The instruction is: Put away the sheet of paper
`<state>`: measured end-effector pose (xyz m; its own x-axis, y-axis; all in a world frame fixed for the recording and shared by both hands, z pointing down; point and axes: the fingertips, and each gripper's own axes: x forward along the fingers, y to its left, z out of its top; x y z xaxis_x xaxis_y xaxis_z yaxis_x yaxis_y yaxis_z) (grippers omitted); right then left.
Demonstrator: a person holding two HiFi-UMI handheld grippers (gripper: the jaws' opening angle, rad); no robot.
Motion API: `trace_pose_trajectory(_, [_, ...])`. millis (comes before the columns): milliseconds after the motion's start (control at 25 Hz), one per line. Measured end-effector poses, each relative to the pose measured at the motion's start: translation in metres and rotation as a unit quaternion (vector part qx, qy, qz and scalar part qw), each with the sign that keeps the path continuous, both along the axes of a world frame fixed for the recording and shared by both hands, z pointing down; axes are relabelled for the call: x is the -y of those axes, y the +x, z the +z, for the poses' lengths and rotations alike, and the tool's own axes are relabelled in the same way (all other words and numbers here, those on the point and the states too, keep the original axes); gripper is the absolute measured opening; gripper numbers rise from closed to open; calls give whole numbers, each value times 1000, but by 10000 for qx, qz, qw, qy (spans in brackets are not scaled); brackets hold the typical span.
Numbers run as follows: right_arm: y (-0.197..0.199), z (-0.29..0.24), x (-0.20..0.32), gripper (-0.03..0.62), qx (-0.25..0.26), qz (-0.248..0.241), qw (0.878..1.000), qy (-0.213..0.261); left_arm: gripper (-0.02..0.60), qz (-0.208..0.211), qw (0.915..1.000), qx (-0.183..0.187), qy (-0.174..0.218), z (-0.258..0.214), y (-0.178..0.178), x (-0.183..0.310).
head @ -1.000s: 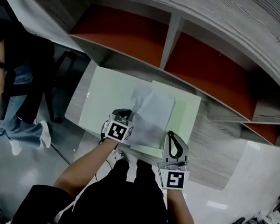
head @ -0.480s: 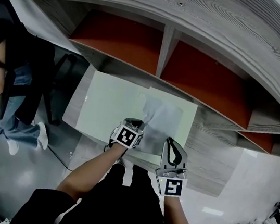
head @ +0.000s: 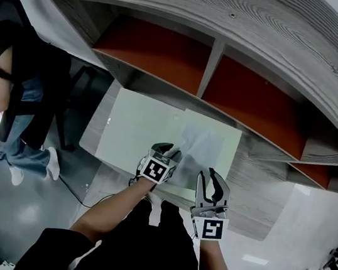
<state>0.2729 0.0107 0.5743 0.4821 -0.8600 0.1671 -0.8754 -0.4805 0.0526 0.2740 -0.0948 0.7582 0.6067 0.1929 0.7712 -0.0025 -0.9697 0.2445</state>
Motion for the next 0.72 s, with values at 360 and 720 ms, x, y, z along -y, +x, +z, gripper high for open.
trace_pose_trajectory(360, [-16, -45, 52, 117, -341, -383, 9973, 534, 50, -1115, 9723, -1970, 581, -123, -26, 85])
trace_pose_trajectory(720, [-64, -115, 121, 25, -850, -1147, 9843, 1036, 8, -1804, 9114, -3530, 1107, -249, -102, 142])
